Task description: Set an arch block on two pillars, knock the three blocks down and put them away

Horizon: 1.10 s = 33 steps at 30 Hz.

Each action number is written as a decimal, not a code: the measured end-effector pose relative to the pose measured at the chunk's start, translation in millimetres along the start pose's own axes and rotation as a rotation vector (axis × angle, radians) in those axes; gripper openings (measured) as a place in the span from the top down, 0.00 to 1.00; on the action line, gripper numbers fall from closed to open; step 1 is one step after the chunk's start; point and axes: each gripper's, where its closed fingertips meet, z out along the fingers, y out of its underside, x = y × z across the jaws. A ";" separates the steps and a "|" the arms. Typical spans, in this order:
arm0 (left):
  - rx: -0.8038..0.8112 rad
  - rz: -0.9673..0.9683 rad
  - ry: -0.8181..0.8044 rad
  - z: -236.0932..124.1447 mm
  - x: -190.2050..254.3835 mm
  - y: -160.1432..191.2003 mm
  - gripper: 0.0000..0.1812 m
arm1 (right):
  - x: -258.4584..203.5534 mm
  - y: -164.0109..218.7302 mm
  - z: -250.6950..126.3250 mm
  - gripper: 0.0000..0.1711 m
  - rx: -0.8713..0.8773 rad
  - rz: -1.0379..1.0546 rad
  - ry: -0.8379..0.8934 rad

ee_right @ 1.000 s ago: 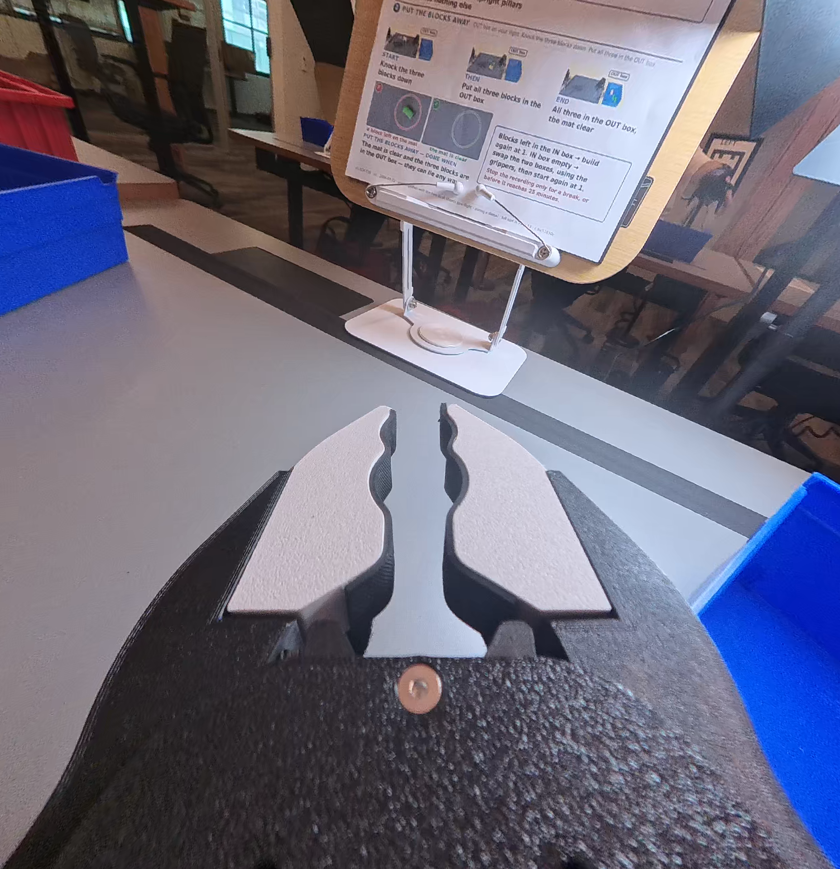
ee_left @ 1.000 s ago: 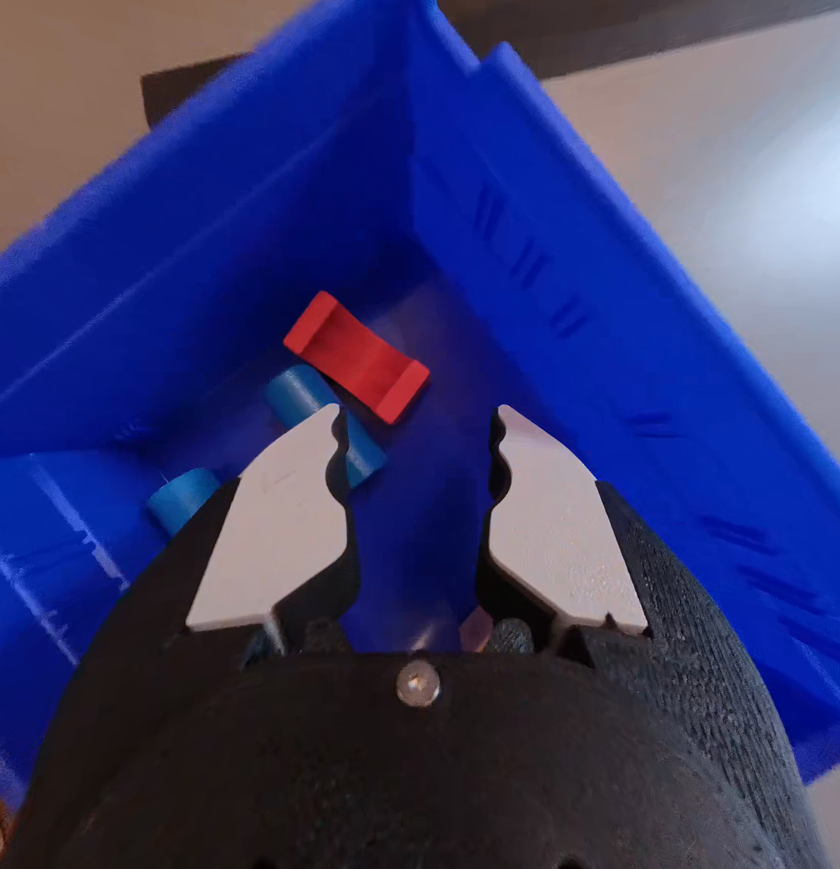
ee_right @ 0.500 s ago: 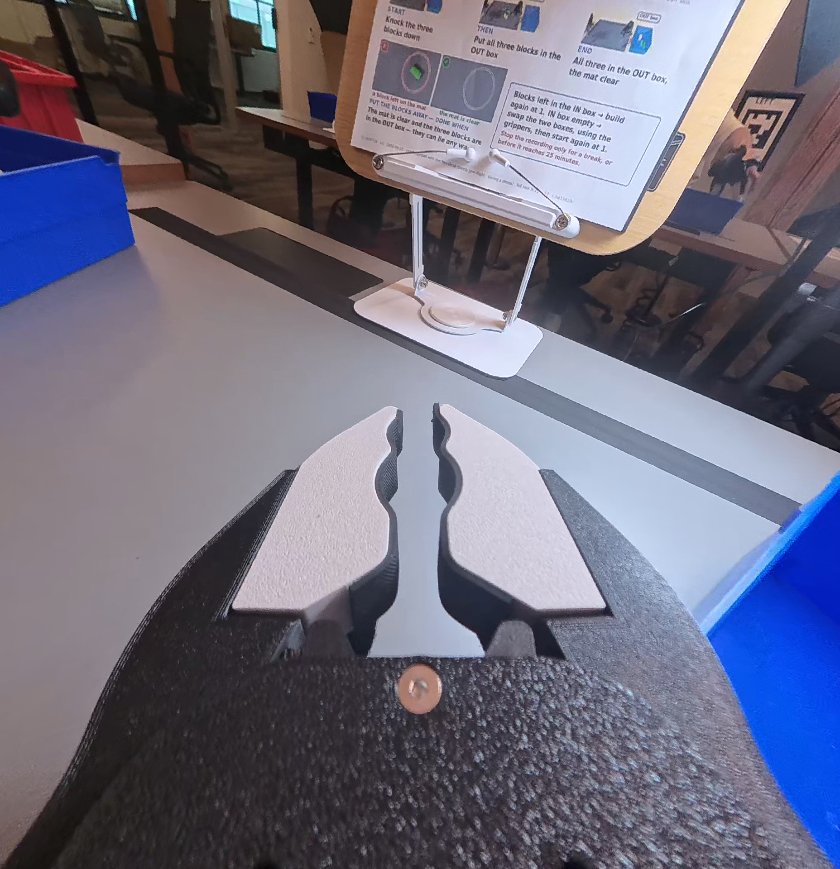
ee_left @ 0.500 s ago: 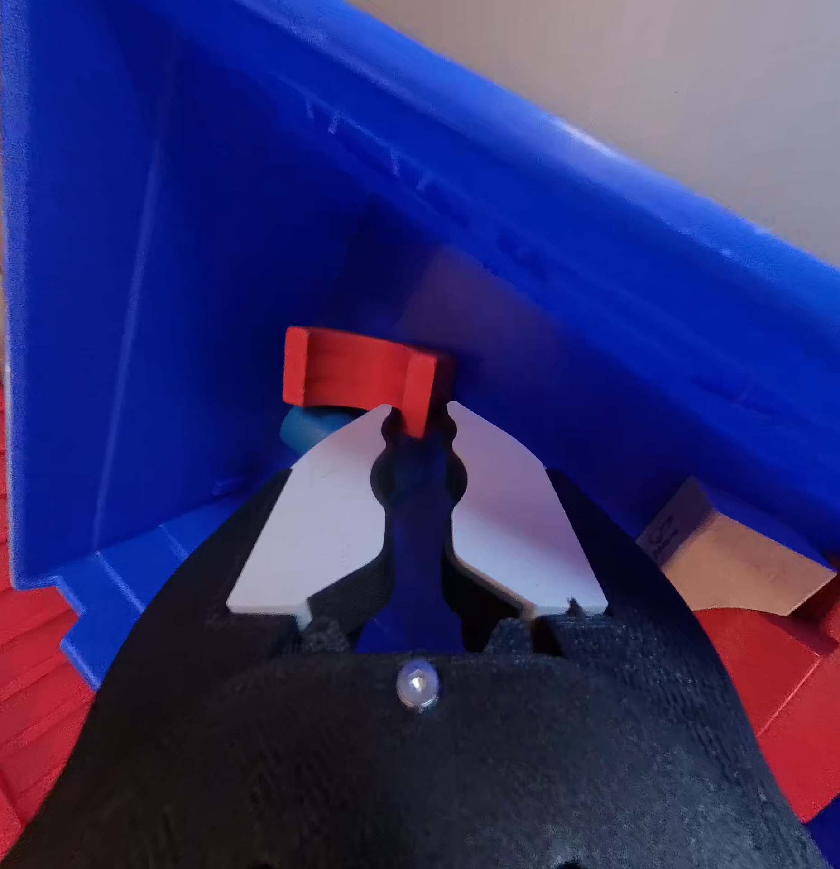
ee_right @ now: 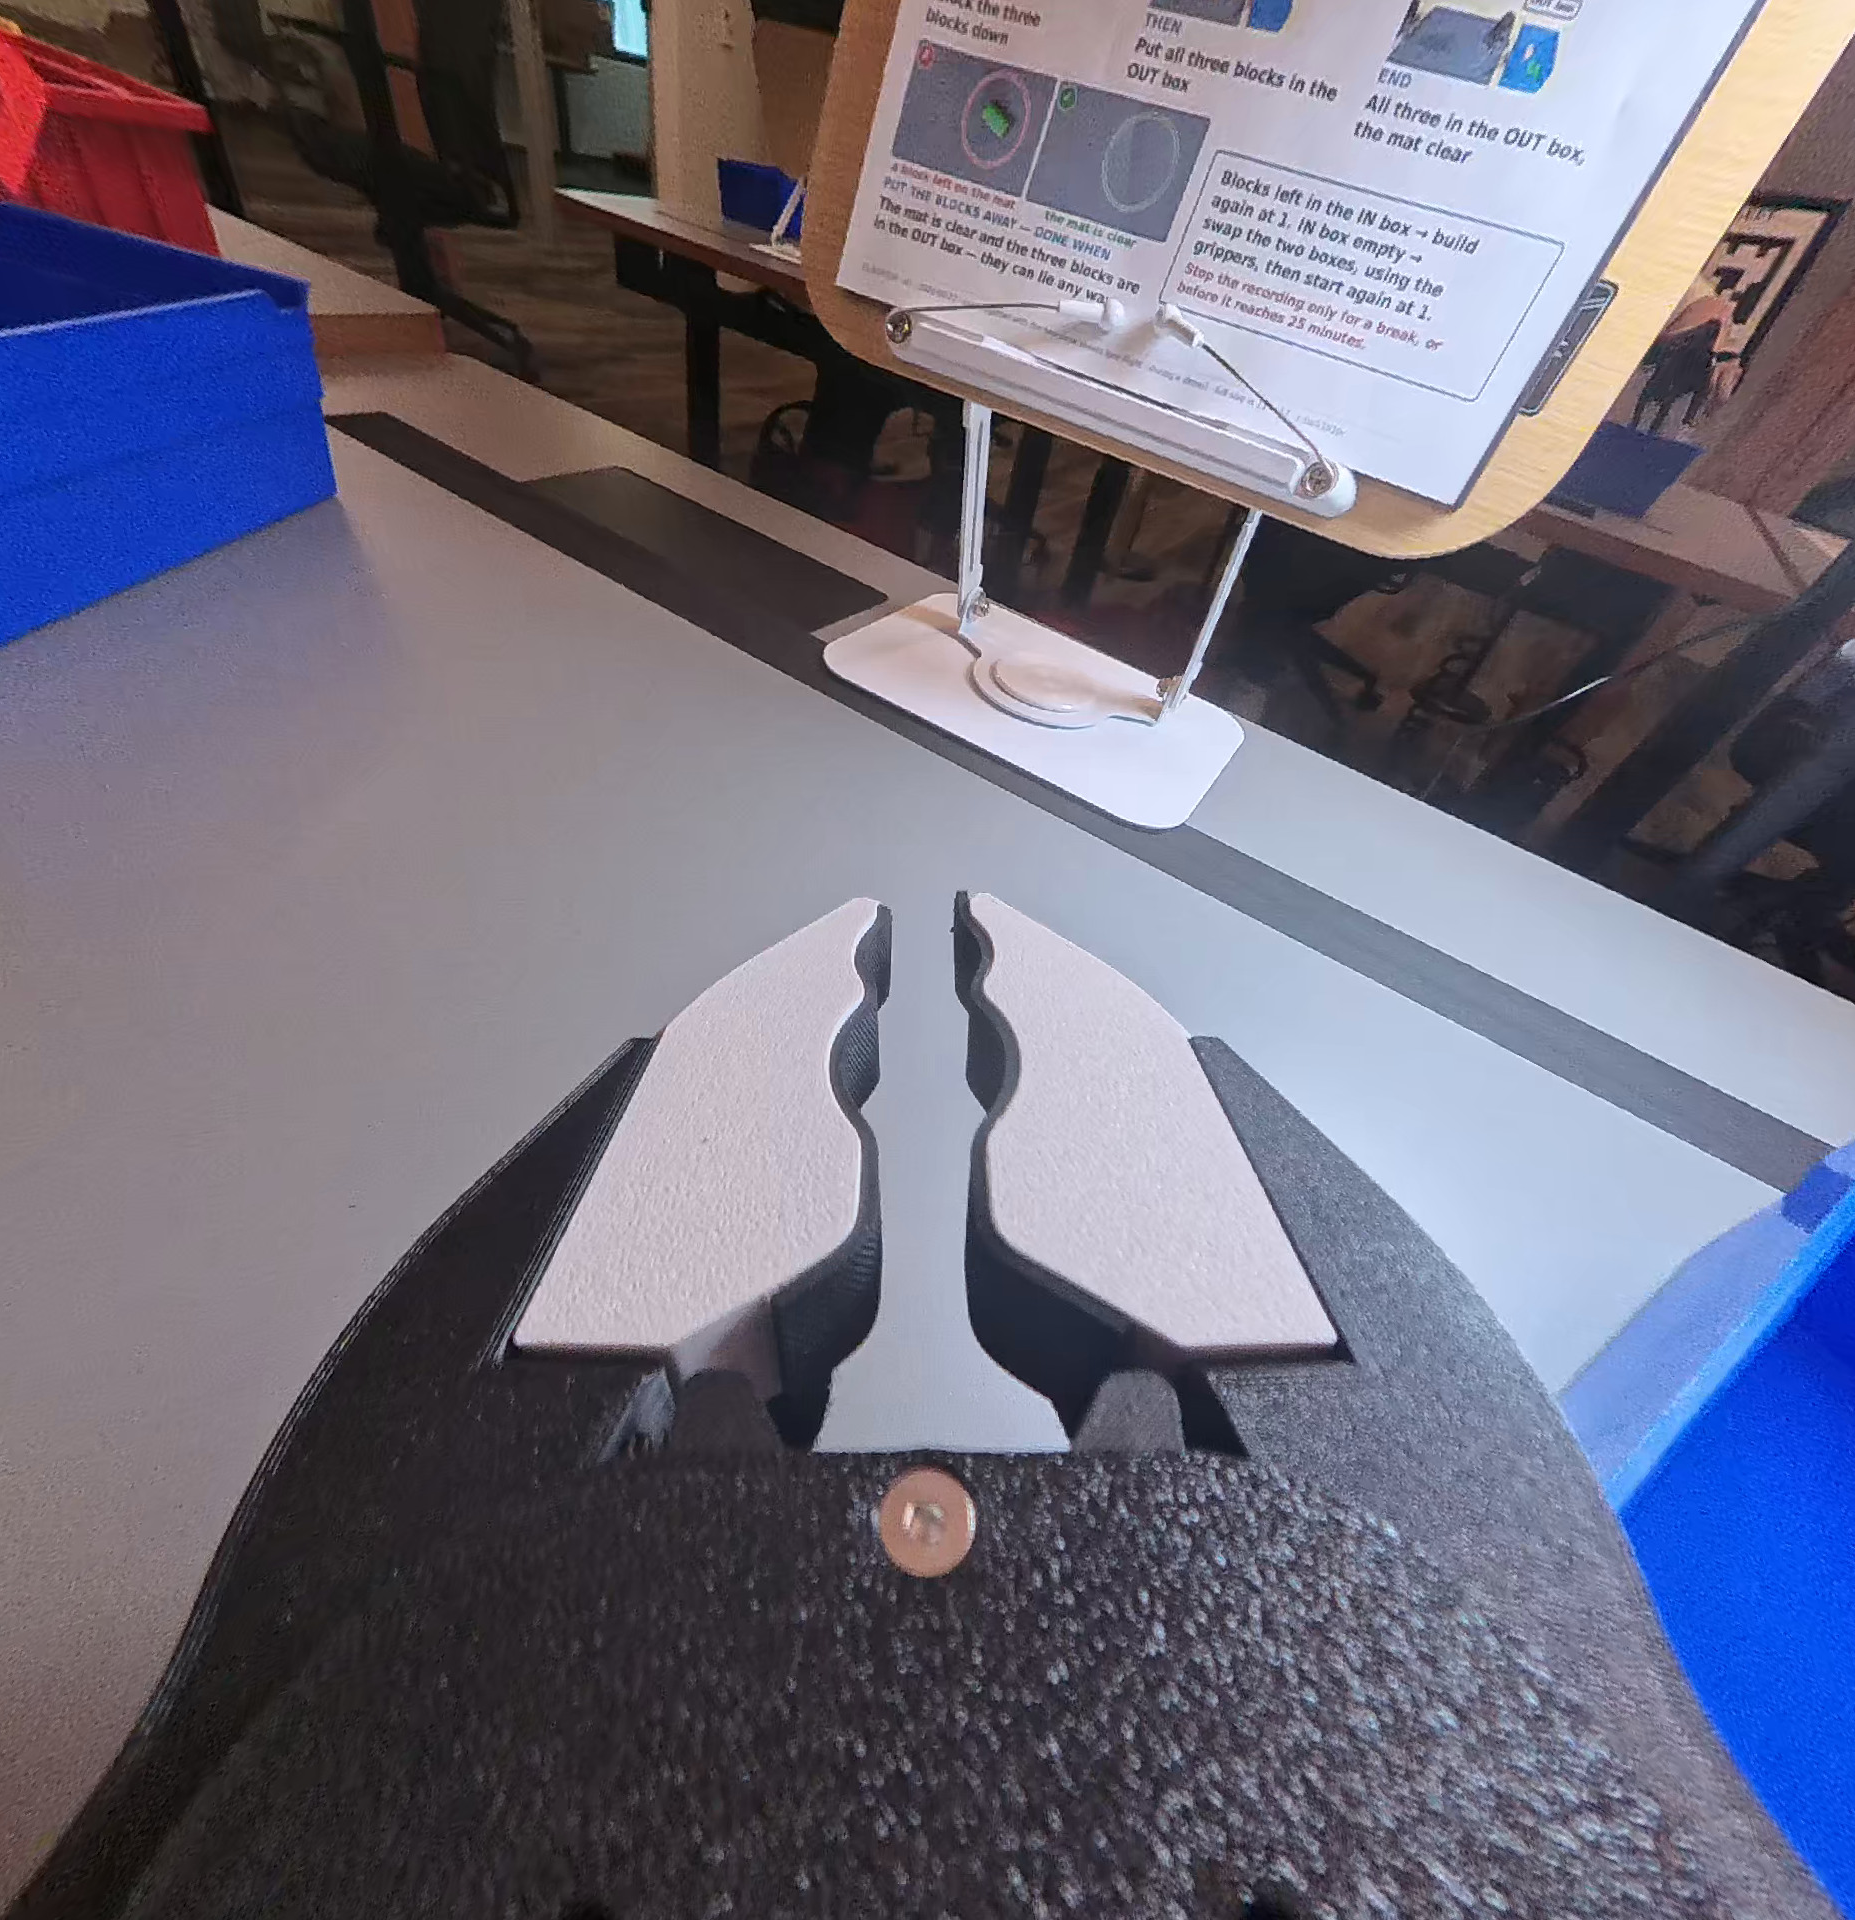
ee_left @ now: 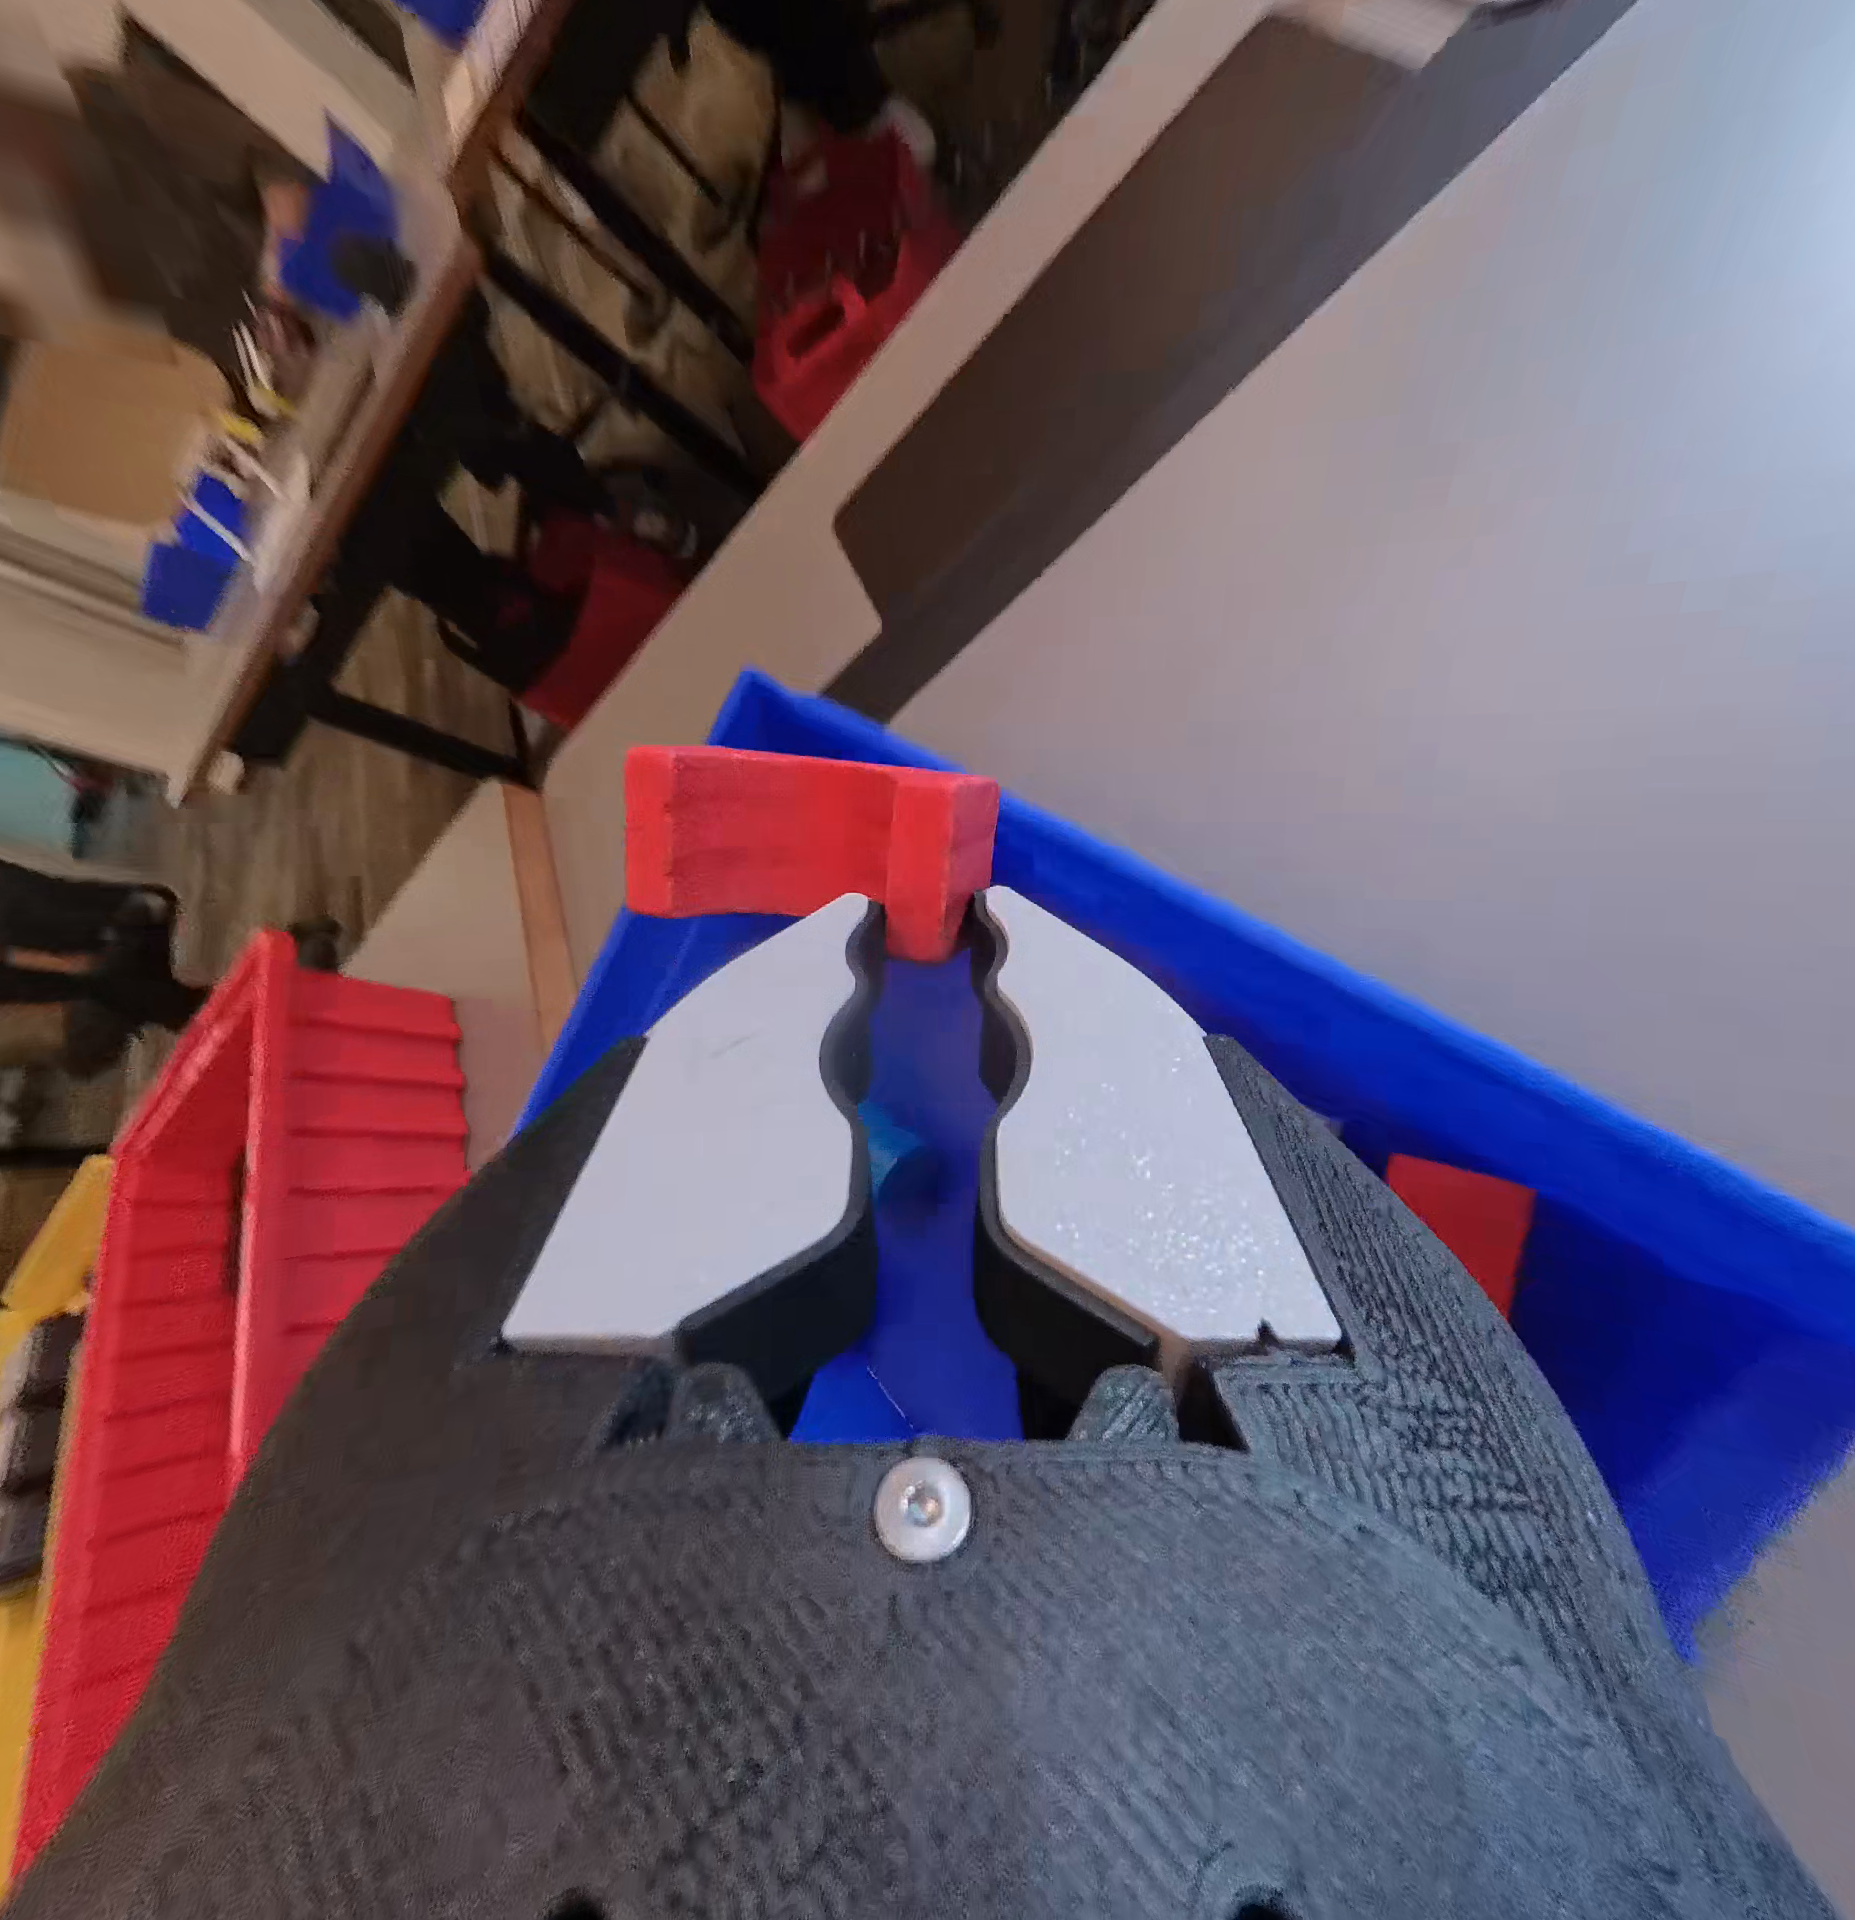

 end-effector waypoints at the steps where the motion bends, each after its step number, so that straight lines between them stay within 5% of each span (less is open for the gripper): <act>1: 0.045 0.031 -0.007 -10.5 7.8 -14.6 0.91 | -1.5 1.0 1.1 0.93 -0.005 -0.002 -0.001; 4: 0.212 0.092 0.041 -45.4 48.5 -66.1 0.91 | -10.1 1.8 3.5 0.93 -0.006 -0.041 -0.009; 9: 0.512 0.067 0.384 -102.9 164.5 -143.2 0.91 | -39.6 -2.4 3.7 0.88 0.030 -0.158 -0.070; 16: 0.633 -0.127 0.952 -131.7 296.8 -183.3 0.91 | -100.5 -12.0 -9.7 0.73 0.174 -0.514 -0.165; 21: 0.622 -0.341 1.261 -142.8 319.7 -188.0 0.91 | -124.2 -16.5 -13.2 0.67 0.251 -0.746 -0.076; 33: 0.557 -0.564 1.544 -157.6 328.4 -179.5 0.92 | -134.7 -31.4 -21.2 0.80 0.347 -0.853 0.037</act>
